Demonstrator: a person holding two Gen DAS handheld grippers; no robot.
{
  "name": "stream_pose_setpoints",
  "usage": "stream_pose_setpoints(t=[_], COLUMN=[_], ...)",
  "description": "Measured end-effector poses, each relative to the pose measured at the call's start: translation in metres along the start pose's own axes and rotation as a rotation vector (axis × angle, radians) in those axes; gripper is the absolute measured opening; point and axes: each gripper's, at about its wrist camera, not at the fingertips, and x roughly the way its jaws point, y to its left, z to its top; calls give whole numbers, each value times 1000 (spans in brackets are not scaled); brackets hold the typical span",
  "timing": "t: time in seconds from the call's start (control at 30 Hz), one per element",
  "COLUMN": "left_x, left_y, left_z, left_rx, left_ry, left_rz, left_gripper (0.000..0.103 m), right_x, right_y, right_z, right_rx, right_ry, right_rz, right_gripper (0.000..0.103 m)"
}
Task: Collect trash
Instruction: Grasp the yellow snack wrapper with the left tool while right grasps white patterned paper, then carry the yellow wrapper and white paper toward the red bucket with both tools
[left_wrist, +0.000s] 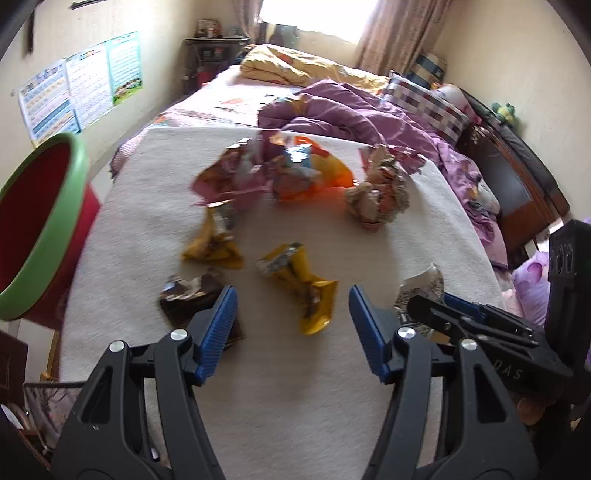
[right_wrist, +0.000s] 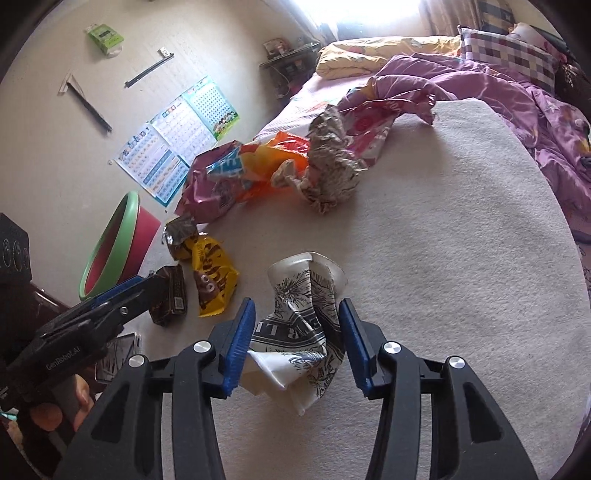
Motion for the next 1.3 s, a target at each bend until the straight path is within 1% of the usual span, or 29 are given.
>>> stream_pose_setpoints(t=[0.1,0.23,0.3,0.37,0.5,0.63,0.9,1.1,1.3], left_x=[16,39,48,54,55,45,21,10,4], left_y=[-9,-11,-10,-10,-12,-9,-8,-7,2], left_z=[5,7,5,3,2,2,2,1,-1], left_rx=[13,3,-3,-6,-3,-16,-28,-6,-11], left_ry=[29,77,99,119,116,97,52,26,20], left_rz=[-9,-8,-10,-13,-19,-34,-67,-71,-79], left_gripper=[54,47,39,34,30,28,28,28,28], right_x=[-3,-6,-6,-7,-9,-13,-11,-13,-12], right_y=[-6,-12,-14,-16,-14,-11,-2,7,13], right_z=[1,0,0,0,2,5,6,6,5], right_rx=[9,14,16,19,19,13,3,-7,-10], right_ry=[-4,-6,-6,-6,-26,-53,-55,-77,-83], right_rz=[-1,-2,0,1,6,16,25,22,13], right_gripper=[46,46,46,46,47,46,46,46,46])
